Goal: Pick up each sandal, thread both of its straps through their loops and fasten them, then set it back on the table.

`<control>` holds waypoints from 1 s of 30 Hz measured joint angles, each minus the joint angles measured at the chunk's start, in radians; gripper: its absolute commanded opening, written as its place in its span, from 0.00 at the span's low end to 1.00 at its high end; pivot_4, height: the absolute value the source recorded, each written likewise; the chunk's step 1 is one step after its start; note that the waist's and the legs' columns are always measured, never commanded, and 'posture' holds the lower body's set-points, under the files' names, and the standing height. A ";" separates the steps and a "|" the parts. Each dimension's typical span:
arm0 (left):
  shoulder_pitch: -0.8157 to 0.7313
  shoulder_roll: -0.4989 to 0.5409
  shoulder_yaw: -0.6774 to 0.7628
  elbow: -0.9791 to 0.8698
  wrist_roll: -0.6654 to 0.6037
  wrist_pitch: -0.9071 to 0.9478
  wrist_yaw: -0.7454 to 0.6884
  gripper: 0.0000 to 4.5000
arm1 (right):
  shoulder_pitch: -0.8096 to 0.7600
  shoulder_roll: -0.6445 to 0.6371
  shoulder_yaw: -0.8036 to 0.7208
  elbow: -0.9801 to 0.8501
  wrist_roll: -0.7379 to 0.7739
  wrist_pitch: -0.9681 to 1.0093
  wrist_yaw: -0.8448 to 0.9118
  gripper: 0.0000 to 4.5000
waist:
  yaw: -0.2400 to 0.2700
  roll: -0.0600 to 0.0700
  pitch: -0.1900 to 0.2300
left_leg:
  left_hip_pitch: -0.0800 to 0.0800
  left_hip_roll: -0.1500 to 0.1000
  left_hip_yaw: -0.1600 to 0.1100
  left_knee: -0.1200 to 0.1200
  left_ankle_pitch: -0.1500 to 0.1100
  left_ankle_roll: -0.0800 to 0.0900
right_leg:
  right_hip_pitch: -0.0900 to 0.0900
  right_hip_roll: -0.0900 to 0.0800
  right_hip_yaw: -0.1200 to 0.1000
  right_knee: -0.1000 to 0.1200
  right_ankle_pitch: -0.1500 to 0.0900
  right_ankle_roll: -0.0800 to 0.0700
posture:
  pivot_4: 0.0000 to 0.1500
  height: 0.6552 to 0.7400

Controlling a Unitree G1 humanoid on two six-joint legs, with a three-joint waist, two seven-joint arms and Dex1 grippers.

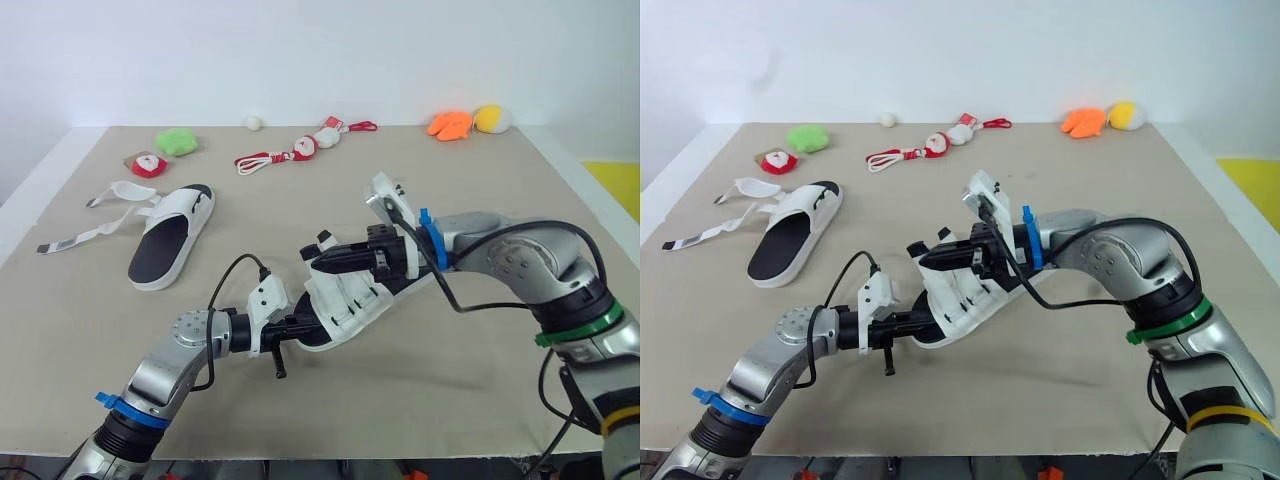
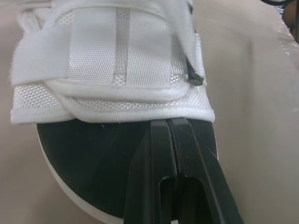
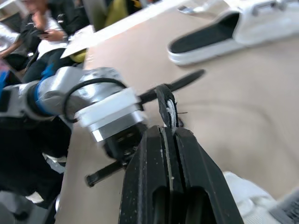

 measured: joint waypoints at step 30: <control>0.009 0.001 -0.001 -0.004 0.002 0.003 0.015 0.00 | 0.007 0.213 -0.073 0.079 -0.391 0.171 -0.037 0.01 | -0.003 0.001 0.000 | -0.001 0.002 0.000 0.000 0.000 0.000 | -0.003 0.003 0.000 0.002 0.001 0.001 | 1.00 1.00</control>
